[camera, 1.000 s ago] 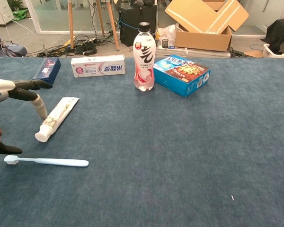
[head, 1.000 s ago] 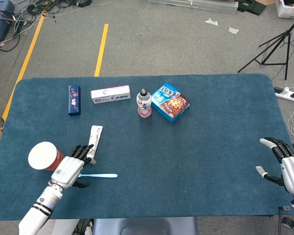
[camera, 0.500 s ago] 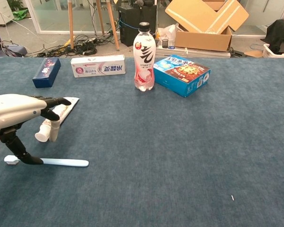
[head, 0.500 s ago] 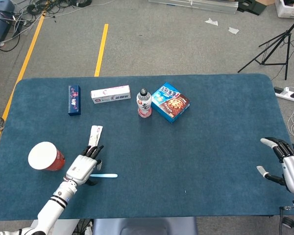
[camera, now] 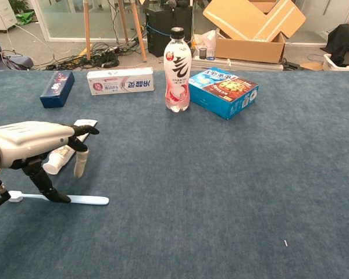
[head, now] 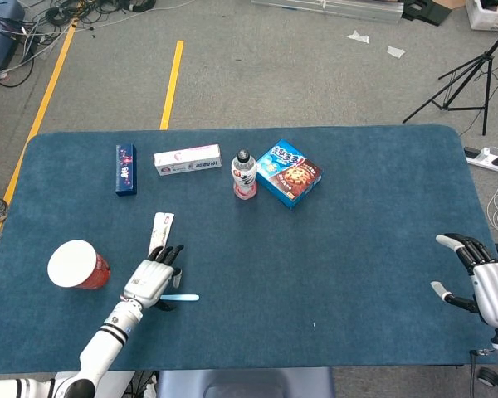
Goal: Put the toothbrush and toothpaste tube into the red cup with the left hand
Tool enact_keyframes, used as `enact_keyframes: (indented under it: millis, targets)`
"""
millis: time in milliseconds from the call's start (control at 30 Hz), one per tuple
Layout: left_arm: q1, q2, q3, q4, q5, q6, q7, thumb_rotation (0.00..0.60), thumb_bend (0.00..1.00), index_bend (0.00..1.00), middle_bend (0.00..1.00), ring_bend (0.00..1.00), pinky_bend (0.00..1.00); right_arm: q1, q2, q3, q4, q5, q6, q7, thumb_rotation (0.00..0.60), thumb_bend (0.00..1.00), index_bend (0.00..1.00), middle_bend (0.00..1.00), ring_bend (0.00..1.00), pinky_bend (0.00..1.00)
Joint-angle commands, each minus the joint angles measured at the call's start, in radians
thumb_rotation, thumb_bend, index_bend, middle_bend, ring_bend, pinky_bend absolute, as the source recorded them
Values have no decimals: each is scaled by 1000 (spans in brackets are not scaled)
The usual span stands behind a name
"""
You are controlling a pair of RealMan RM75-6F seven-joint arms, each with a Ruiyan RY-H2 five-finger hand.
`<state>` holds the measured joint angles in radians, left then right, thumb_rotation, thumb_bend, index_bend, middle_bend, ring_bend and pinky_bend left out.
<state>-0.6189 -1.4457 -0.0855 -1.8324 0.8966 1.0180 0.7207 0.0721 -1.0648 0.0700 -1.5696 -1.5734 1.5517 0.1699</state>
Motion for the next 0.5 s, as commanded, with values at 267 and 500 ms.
enact_keyframes:
  millis: [267, 500]
  targets:
    - [-35, -22, 24, 32, -50, -18, -17, 600, 77, 508, 0, 0, 0, 2, 1, 1, 2, 4, -4, 6, 600, 122, 257, 241, 222, 595]
    - [-56, -31, 35, 55, -88, -35, -34, 600, 170, 516, 0, 0, 0, 4, 1, 1, 3, 6, -9, 6, 600, 122, 257, 241, 222, 595]
